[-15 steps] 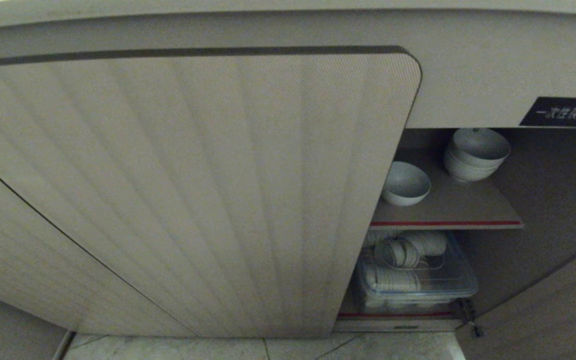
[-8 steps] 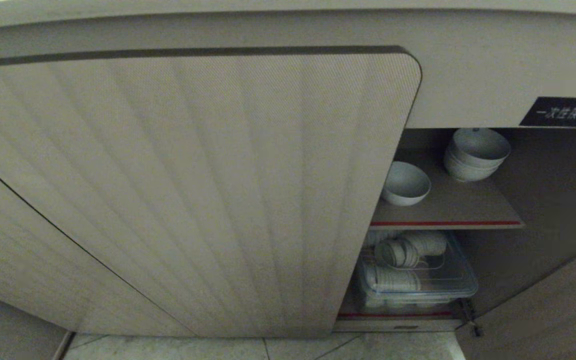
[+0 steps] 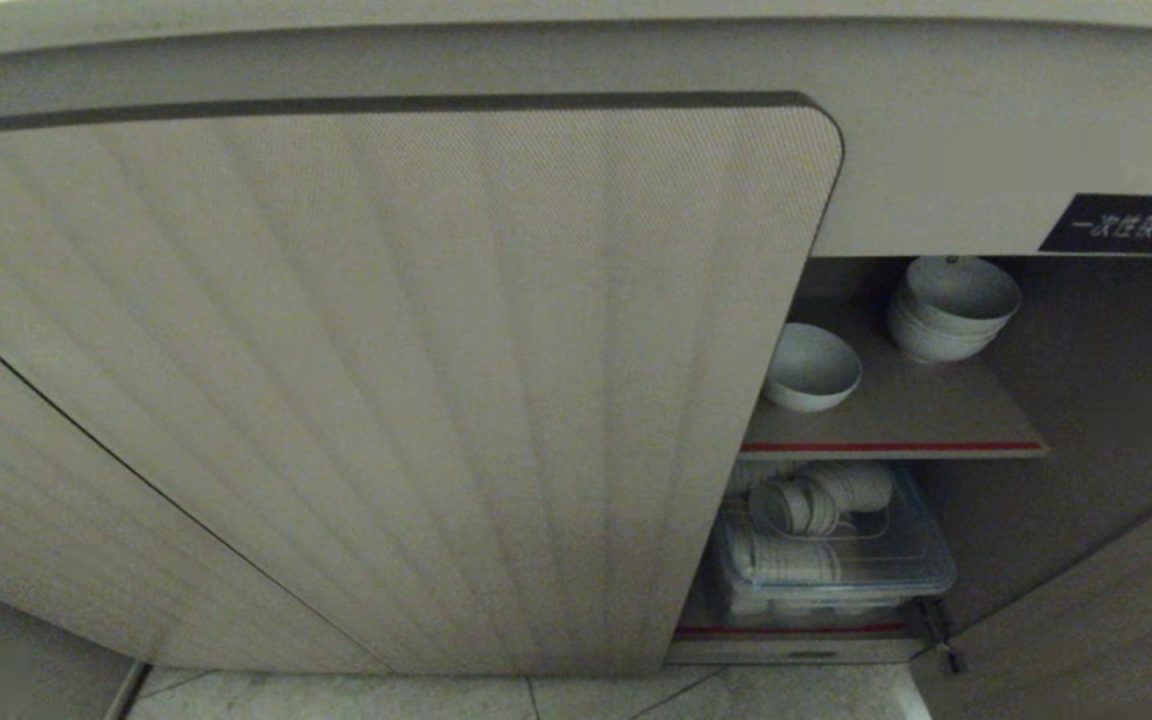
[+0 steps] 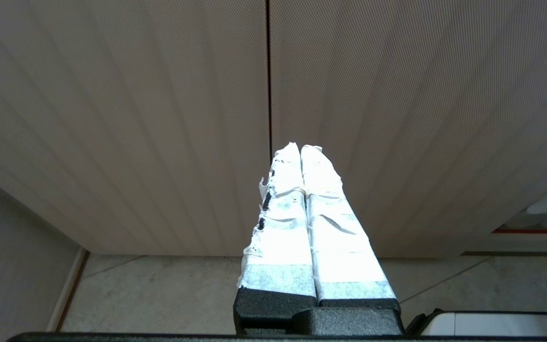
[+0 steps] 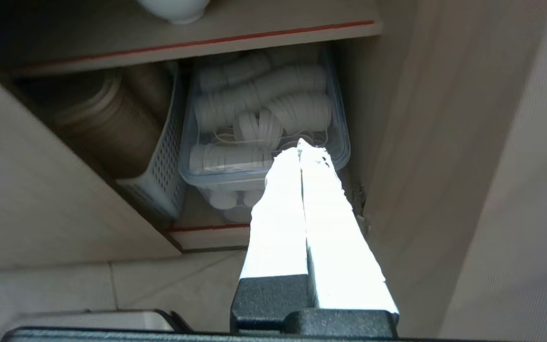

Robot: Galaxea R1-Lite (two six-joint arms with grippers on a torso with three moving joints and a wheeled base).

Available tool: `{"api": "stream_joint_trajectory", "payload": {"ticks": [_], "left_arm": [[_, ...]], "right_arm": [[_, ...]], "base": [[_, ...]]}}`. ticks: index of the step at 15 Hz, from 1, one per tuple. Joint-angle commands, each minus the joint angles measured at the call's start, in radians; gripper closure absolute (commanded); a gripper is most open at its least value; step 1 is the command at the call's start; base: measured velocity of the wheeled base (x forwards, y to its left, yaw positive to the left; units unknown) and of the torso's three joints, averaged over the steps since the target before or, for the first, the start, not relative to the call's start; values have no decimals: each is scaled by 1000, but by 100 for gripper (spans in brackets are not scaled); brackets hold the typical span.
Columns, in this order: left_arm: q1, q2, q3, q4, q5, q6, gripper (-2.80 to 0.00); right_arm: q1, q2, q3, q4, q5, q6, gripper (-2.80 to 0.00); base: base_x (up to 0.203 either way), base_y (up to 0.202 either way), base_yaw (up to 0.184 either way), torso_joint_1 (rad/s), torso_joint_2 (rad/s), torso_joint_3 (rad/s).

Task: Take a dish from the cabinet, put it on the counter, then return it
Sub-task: Take the bowl from the cabinet

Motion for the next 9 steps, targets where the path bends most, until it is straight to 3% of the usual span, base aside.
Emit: {"api": "stream_joint_trajectory", "payload": {"ticks": [1, 9], "left_arm": [[0, 0, 0, 0, 0, 0, 0], [0, 0, 0, 0, 0, 0, 0]], "right_arm": [[2, 1, -1, -2, 11, -38, 0], [2, 18, -8, 9, 34, -91, 0]], "base": [[0, 0, 0, 0, 0, 0], [0, 0, 0, 0, 0, 0]]}}
